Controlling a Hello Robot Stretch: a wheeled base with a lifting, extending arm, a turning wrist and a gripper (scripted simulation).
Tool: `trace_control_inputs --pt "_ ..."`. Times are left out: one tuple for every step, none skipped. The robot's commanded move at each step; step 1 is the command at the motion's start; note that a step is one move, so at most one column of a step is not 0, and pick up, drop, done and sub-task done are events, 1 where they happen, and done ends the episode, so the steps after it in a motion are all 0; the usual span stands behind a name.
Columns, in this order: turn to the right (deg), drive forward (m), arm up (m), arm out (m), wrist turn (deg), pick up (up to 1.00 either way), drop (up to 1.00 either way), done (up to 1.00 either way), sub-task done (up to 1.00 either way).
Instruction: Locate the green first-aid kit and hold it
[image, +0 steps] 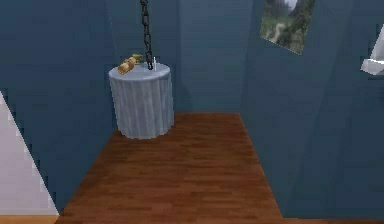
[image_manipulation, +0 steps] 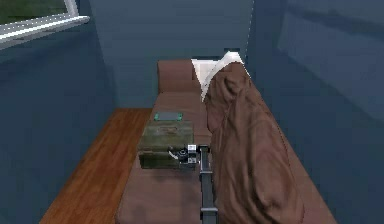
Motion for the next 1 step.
trace_control_inputs --pt "0.0 0.00 0.00 0.00 0.0 0.00 0.00 1.00 0.00"
